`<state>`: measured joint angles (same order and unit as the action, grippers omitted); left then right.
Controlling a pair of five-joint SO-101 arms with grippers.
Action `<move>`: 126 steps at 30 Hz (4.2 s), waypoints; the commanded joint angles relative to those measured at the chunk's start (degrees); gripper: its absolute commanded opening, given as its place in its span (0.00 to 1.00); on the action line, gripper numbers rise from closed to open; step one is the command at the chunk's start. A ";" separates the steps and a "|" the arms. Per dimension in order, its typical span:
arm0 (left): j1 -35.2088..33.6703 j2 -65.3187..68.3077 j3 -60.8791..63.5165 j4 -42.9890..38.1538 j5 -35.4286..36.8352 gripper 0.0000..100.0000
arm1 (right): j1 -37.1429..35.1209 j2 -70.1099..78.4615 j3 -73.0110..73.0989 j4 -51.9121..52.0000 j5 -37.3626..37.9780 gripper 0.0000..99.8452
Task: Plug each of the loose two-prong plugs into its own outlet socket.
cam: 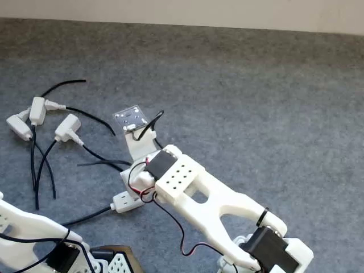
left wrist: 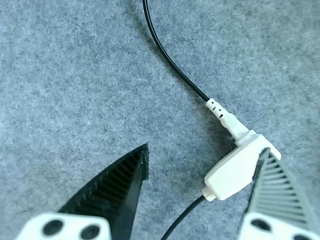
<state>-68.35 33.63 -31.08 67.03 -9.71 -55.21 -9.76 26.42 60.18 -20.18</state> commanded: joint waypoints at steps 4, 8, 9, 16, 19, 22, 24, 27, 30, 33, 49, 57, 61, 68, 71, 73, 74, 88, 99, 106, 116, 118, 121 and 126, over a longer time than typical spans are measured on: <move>-0.13 -1.10 -2.24 0.53 -0.53 0.34 | 2.59 0.04 0.57 0.04 0.70 0.00; -0.04 -0.92 -2.42 1.32 -0.53 0.34 | 2.59 -0.04 0.57 0.04 0.70 0.00; -0.04 -0.92 -2.42 1.58 -0.53 0.34 | 2.42 -0.04 0.57 -0.13 0.70 0.00; 0.22 -1.10 -2.42 1.58 -0.53 0.34 | -0.04 -0.22 0.57 -1.98 0.53 0.00; 0.22 -1.01 -2.42 1.58 -0.53 0.34 | -1.80 -0.22 0.57 -3.91 0.53 0.00; 0.13 -0.92 -2.42 1.49 -0.53 0.34 | -2.95 -0.22 0.57 -4.00 0.53 0.00; 0.04 -0.92 -2.42 1.41 -0.53 0.34 | -2.86 -0.13 0.57 -4.00 0.70 0.00; 0.13 -0.84 -2.42 1.41 -0.53 0.34 | -2.68 -0.13 0.57 -4.00 0.79 0.00; 0.13 -0.75 -2.42 1.49 -0.53 0.34 | -2.68 -0.13 0.57 -4.09 0.79 0.00; 0.13 -0.75 -2.42 1.58 -0.53 0.34 | -1.63 -0.48 0.57 -5.49 0.79 0.00; 13.41 -9.80 -6.90 23.74 -15.12 0.34 | 18.51 -29.32 -4.09 -5.32 13.89 0.00; 33.36 -26.86 1.98 34.29 -18.81 0.34 | 18.24 -49.71 26.59 -24.75 13.89 0.00; 45.67 -41.98 20.88 31.21 -20.04 0.34 | 18.24 -48.84 28.88 -27.38 13.80 0.00; 57.10 -80.40 67.74 -0.62 -14.51 0.38 | 18.24 -46.73 28.88 -26.33 10.81 0.00; 59.91 -97.10 84.35 -8.88 -10.37 0.39 | 17.36 -46.64 27.47 -23.25 7.91 0.00; 62.02 -106.86 92.53 -11.52 -7.56 0.39 | 17.01 -46.64 26.59 -22.02 7.21 0.00; 63.08 -111.34 95.43 -12.04 -5.98 0.40 | 16.92 -46.64 26.33 -21.93 6.68 0.00; 73.27 -136.92 107.38 -5.89 -0.18 0.43 | 12.88 -46.55 26.51 -19.74 4.84 0.00; 67.65 -123.47 110.46 -19.52 -0.35 0.43 | 10.33 -43.12 18.68 -5.05 7.38 0.00; 66.68 -117.85 107.56 -20.92 -0.35 0.43 | 11.21 -35.38 13.93 0.75 10.29 0.00; 57.45 -113.27 94.73 -11.96 -1.58 0.41 | 14.29 -26.33 12.44 6.29 14.51 0.00; 54.73 -108.35 89.45 -9.67 -3.25 0.41 | 13.85 -24.22 9.98 8.57 14.59 0.00; 49.54 -97.80 80.31 -6.86 -3.52 0.41 | 12.79 -21.67 5.41 11.82 14.68 0.00; 39.60 -75.91 60.79 -1.41 -3.60 0.41 | 11.21 -16.84 -6.99 19.47 14.68 0.00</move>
<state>-21.49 -58.68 46.11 61.93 -12.79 -43.25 -27.87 28.44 76.09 -6.11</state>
